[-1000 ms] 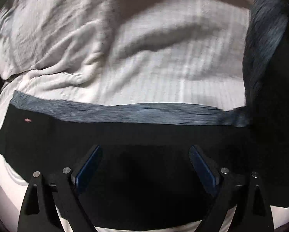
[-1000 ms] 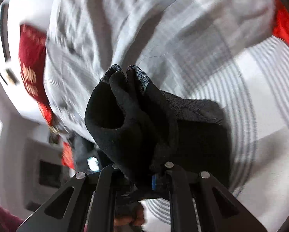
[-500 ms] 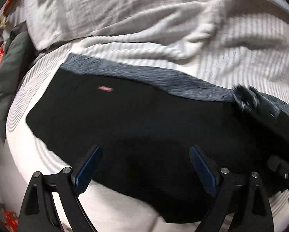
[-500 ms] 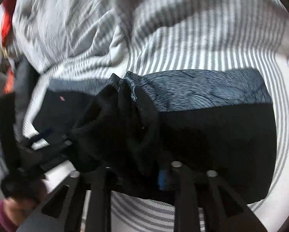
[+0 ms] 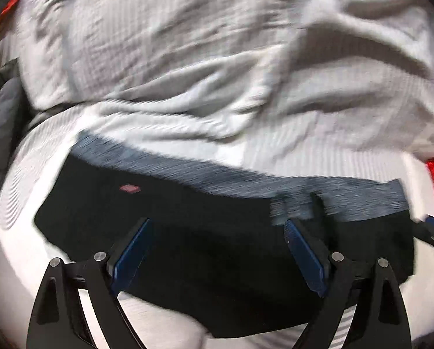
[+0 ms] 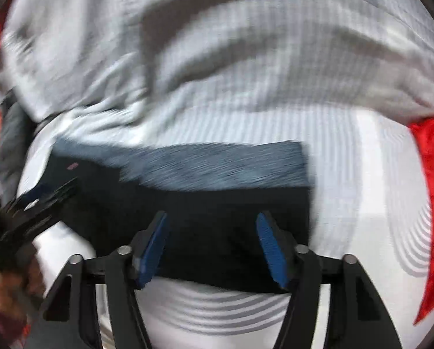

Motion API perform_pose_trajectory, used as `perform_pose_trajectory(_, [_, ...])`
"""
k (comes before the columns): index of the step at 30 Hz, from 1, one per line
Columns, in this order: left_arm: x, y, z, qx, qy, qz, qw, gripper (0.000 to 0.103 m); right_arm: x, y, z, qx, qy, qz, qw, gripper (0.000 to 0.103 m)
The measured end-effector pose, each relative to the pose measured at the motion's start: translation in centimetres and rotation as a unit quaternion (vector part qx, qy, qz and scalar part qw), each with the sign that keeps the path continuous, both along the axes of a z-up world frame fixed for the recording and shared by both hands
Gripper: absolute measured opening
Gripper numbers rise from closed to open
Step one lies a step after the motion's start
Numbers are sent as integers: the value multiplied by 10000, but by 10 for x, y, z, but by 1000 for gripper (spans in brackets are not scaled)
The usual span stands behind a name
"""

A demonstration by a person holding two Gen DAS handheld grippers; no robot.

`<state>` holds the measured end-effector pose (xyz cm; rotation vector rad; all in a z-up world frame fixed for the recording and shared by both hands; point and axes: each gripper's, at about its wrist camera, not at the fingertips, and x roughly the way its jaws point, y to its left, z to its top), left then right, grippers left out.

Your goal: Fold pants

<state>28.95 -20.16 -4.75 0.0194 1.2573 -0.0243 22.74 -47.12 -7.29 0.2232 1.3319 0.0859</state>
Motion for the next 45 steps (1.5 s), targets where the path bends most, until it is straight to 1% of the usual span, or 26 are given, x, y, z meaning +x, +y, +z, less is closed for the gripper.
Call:
perform_pose_trajectory(2, [2,-21,-2,-144,16,-204,9997,92,9,-9,-9,-68,79,-85,9999,43])
perform_pose_trajectory(3, [1,-32,-4,-197,42,-317,9993,92,12,-11,-13,-118,117,-47,9999,36])
perform_pose_trajectory(4, [-1,-44,-8,-245,86,-452,9986,92,10,-15,-16,-132,172,14,9998,34])
perform_pose_trajectory(6, [-8,-65,-21,-255,248,-695,9969,92,6,-11,-30,-124,352,157,9992,34])
perform_pose_trajectory(9, [-21,-78,-49,-175,564,-906,9941,92,-4,-4,-58,-151,741,418,9963,33])
perform_pose_trajectory(10, [-28,-81,-61,-131,713,-953,9928,92,-10,-3,-60,-186,696,484,9962,33])
perform_pose_trajectory(12, [-39,-79,-68,-194,718,-895,9932,92,-11,-3,-55,-40,639,552,9964,34])
perform_pose_trajectory(14, [-45,-77,-65,-264,630,-814,9943,92,-6,-6,-47,338,703,554,9954,34])
perform_pose_trajectory(16, [-46,-77,-64,-255,612,-765,9949,92,6,5,-34,421,582,789,9943,34])
perform_pose_trajectory(17, [-46,-78,-63,-251,599,-749,9951,92,12,11,-29,465,517,969,9929,35])
perform_pose_trajectory(18, [-47,-78,-62,-240,582,-743,9952,92,21,20,-23,521,478,1185,9904,42])
perform_pose_trajectory(19, [-46,-78,-61,-227,552,-744,9954,92,30,31,-18,548,445,1382,9879,52])
perform_pose_trajectory(21, [-47,-78,-59,-255,479,-704,9960,92,46,56,-11,588,363,1837,9806,57])
perform_pose_trajectory(23, [-47,-70,-61,-434,517,-463,9966,92,64,84,-11,386,369,2315,9714,56])
perform_pose_trajectory(25, [-48,-67,-62,-456,514,-403,9968,92,79,107,-18,538,508,2708,9598,56])
perform_pose_trajectory(28, [-53,-64,-58,-503,390,-360,9973,92,91,133,-28,491,697,3134,9458,56])
perform_pose_trajectory(31, [-56,-64,-55,-548,301,-342,9975,77,99,159,-42,509,964,3560,9281,56])
perform_pose_trajectory(32, [-56,-64,-55,-592,300,-303,9973,76,98,166,-47,493,1042,3697,9220,55])
perform_pose_trajectory(33, [-57,-64,-55,-602,281,-265,9974,76,98,173,-50,452,1123,3858,9146,54])
perform_pose_trajectory(35, [-56,-64,-56,-665,268,-223,9972,67,96,188,-66,299,1382,4178,8975,47])
perform_pose_trajectory(37, [-55,-65,-59,-772,305,-157,9964,63,92,196,-85,-77,1660,4388,8831,24])
perform_pose_trajectory(38, [-54,-65,-60,-792,310,-126,9963,58,90,197,-89,-98,1708,4417,8807,21])
perform_pose_trajectory(40, [-52,-66,-61,-831,306,-120,9960,53,91,196,-87,-110,1635,4365,8846,9])
perform_pose_trajectory(41, [-51,-66,-60,-847,285,-118,9959,45,93,195,-84,-144,1537,4312,8889,4])
perform_pose_trajectory(43, [-47,-63,-56,-906,260,-109,9955,42,103,189,-74,-124,1384,4043,9040,2])
perform_pose_trajectory(45, [-42,-56,-52,-1034,284,-33,9942,38,115,184,-64,-25,1305,3825,9147,0])
